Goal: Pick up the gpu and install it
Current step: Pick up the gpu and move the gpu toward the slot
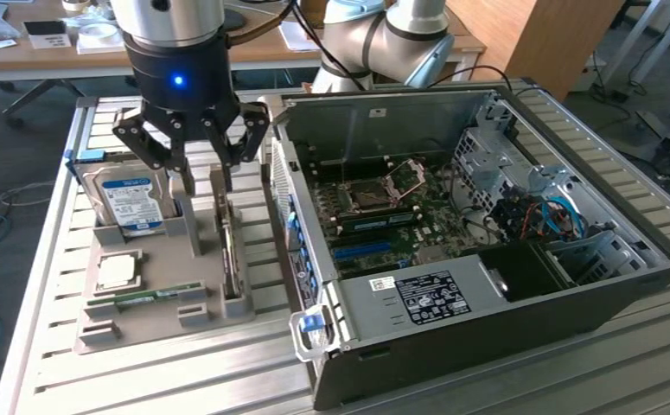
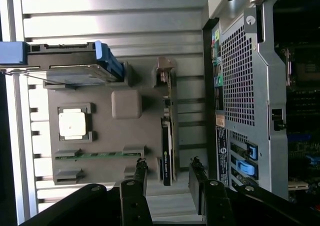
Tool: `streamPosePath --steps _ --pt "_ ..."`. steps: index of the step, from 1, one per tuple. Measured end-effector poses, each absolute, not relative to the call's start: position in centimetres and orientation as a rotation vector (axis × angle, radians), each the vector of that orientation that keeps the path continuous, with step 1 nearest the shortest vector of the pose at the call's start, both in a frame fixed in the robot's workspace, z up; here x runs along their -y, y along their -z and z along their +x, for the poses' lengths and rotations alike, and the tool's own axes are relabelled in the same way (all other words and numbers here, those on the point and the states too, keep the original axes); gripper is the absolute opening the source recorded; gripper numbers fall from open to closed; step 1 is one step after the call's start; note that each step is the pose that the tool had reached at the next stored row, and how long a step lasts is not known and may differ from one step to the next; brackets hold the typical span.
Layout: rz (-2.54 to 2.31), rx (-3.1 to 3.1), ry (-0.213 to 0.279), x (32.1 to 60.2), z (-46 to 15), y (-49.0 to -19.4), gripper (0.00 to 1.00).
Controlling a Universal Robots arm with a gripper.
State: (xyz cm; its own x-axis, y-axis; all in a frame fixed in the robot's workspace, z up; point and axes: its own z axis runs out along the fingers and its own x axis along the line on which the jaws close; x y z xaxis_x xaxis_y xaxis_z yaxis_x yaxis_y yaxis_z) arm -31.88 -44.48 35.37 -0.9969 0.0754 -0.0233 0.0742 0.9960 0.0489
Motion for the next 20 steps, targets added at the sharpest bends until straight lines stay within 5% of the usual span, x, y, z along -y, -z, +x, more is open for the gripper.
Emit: streamPosePath --steps 20 --pt "0.117 -3.113 -0.074 44.46 -31.88 -34.56 0.47"
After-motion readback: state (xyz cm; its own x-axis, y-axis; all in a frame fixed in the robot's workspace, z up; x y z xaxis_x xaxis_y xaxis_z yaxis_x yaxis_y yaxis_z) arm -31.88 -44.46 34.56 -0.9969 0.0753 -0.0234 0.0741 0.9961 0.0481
